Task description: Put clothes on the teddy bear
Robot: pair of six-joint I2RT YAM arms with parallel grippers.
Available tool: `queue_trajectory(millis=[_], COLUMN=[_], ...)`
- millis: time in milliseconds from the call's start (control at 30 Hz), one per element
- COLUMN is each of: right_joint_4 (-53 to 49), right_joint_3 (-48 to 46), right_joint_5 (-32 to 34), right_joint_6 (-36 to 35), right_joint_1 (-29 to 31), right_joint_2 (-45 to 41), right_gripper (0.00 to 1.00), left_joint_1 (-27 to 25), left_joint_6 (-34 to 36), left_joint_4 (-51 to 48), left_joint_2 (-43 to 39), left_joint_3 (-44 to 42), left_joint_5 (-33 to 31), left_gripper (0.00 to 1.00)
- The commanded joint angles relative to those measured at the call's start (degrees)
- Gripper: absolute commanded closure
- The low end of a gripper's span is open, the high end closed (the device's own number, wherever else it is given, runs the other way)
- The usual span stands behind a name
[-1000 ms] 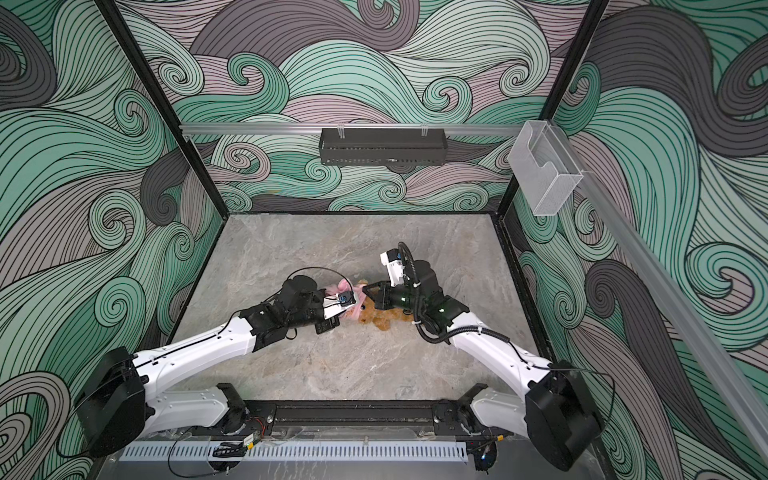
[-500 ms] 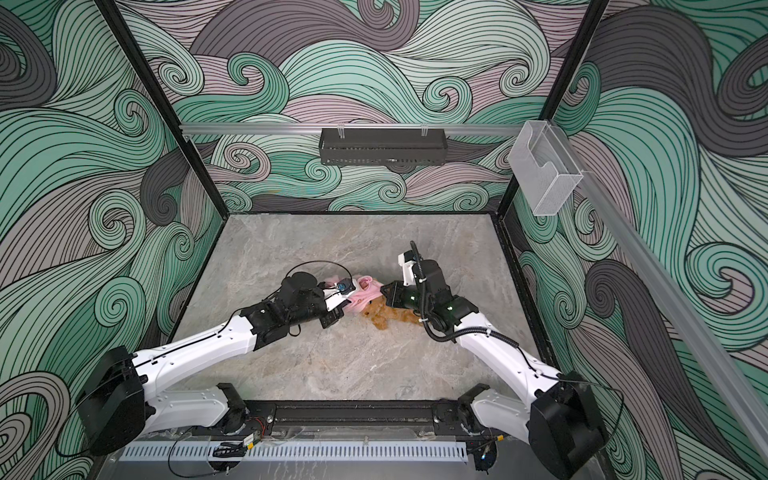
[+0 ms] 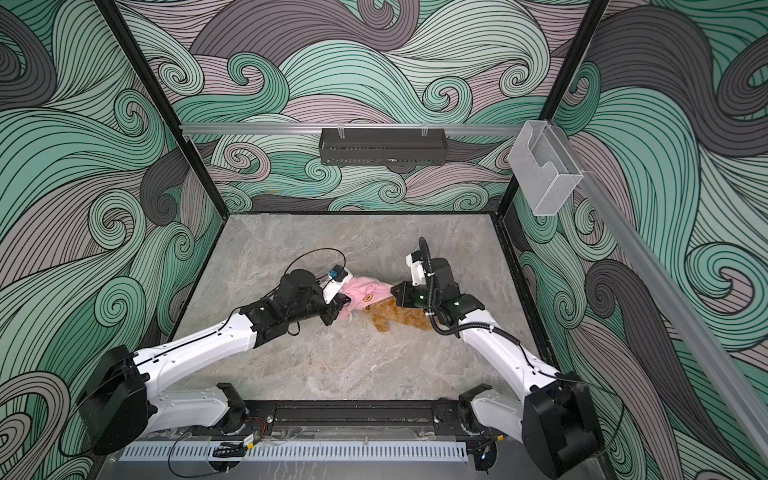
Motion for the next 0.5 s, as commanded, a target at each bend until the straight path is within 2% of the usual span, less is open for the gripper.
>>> queue_trajectory(millis=[0,100,200,367,467], right_joint_4=[-5.44,-3.82,-2.96,-0.28,3.04], right_joint_3=[-1.20,0.29,2.03,4.88,3.42], right_joint_5=[12.28,9.92,4.13,-7.17,-10.68], right_joint_6=[-1.18,-3.38,-8.39,-12.36,-12.07], right_joint_1=[-3.90,-1.63,-1.10,-1.10,-0.56], right_joint_2=[5.22,7.47,5.74,-0.09,-3.93], right_gripper=[1.00,1.00,1.00,0.79,0.71], left_joint_1=[4.21,4.99,5.36,6.17,8.52], left_joint_6=[-4.11,-8.86,-17.86,-36.38,-48.86], left_joint_4=[-4.13,-2.53,-0.17,-5.15,-8.35], left_joint_2=[-2.80,-1.28,-0.18,4.69,8.19], left_joint_3=[0.22,1.24,2.11,6.63,8.79], left_joint_5=[2.47,6.22,4.20,1.93,7.06], left_gripper=[1.00,1.00,1.00,1.00,1.00])
